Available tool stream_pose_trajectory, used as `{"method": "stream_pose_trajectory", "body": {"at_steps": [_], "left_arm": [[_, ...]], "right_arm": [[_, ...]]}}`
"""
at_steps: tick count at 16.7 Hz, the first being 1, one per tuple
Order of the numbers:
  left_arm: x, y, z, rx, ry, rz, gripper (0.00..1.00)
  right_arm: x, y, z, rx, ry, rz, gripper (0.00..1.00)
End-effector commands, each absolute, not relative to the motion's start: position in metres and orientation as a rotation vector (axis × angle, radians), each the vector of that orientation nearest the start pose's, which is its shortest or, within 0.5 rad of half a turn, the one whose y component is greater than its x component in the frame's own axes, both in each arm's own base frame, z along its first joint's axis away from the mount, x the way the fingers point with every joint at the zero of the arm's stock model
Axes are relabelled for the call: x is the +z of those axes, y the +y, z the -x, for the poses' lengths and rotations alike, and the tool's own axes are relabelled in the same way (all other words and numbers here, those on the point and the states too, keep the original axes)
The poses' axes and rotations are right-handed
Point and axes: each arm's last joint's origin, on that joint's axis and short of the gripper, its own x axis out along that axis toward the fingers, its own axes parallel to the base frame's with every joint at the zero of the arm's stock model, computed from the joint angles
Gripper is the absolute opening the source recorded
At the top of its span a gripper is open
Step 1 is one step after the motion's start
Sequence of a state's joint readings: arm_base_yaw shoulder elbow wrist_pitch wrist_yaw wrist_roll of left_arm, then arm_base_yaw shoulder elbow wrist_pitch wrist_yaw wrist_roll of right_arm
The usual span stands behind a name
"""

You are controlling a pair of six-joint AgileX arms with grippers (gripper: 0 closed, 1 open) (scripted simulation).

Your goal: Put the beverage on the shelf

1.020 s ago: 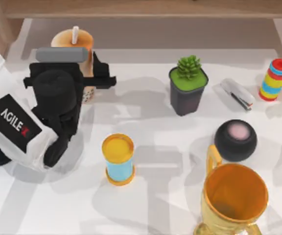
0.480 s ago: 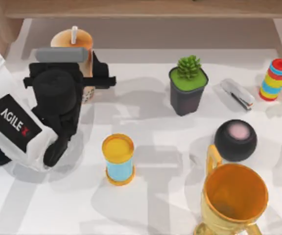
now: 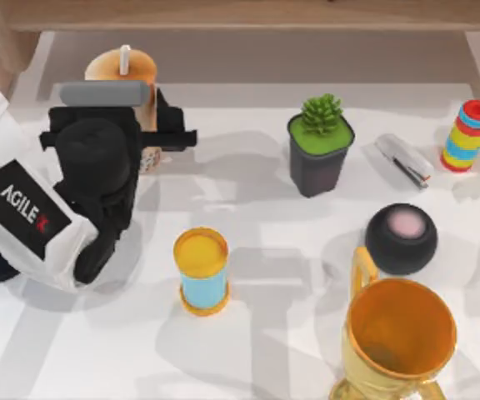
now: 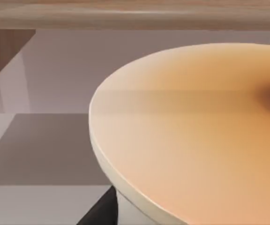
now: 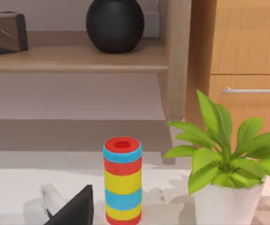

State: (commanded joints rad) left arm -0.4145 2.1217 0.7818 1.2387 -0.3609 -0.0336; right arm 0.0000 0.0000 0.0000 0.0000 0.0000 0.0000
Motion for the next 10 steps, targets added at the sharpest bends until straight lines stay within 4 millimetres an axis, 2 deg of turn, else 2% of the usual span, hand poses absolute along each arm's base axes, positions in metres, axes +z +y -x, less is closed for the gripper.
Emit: {"method": "stream_pose_trajectory", "body": {"at_steps": [5,10], "left_arm": [[0.0985,-0.1379,-0.3477,-0.028,0.100,0.007,0.00],[0.0980,-0.1379,-0.3476,-0.028,0.101,0.005,0.00]], "right_arm": [[0.1600,-0.0012,-0.1057,0.000,0.000,0.000,1.00],[0.1600,-0.0012,-0.1057,0.000,0.000,0.000,1.00]]}}
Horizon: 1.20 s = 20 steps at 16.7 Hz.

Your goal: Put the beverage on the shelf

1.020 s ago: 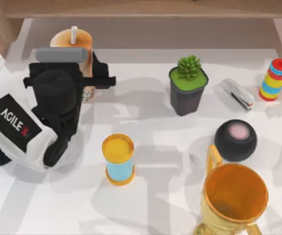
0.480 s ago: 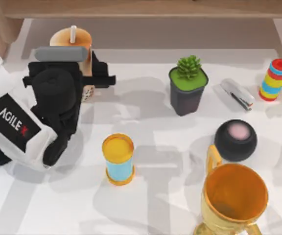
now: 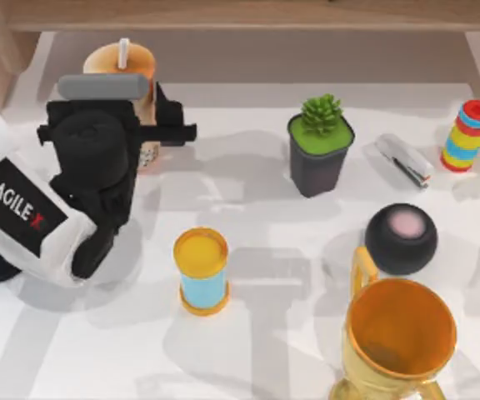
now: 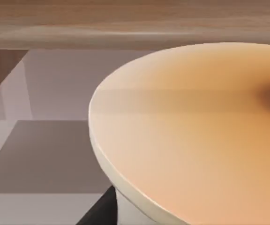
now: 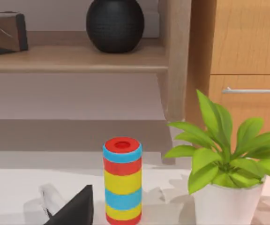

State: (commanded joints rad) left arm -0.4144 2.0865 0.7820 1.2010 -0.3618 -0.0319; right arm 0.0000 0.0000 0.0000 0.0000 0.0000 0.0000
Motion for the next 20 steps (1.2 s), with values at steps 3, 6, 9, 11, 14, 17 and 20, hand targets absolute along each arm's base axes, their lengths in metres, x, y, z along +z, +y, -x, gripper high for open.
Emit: {"method": "stream_pose_trajectory", "body": {"at_steps": [3,6,9,11,14,17,20], "left_arm": [[0.120,-0.146,-0.352,-0.049,0.037,0.034,0.00],[0.148,-0.159,-0.353,-0.089,-0.008,0.057,0.00],[0.177,-0.171,-0.352,-0.131,-0.026,0.070,0.00],[0.196,-0.176,-0.352,-0.150,-0.025,0.072,0.00],[0.222,-0.177,-0.358,-0.155,-0.010,0.068,0.00],[0.244,-0.170,-0.370,-0.131,0.021,0.055,0.00],[0.260,-0.158,-0.386,-0.092,0.062,0.037,0.00]], "right_arm": [[0.160,-0.001,-0.106,0.000,0.000,0.000,1.00],[0.160,-0.001,-0.106,0.000,0.000,0.000,1.00],[0.160,-0.001,-0.106,0.000,0.000,0.000,1.00],[0.160,-0.001,-0.106,0.000,0.000,0.000,1.00],[0.160,-0.001,-0.106,0.000,0.000,0.000,1.00],[0.160,-0.001,-0.106,0.000,0.000,0.000,1.00],[0.160,-0.001,-0.106,0.000,0.000,0.000,1.00]]}}
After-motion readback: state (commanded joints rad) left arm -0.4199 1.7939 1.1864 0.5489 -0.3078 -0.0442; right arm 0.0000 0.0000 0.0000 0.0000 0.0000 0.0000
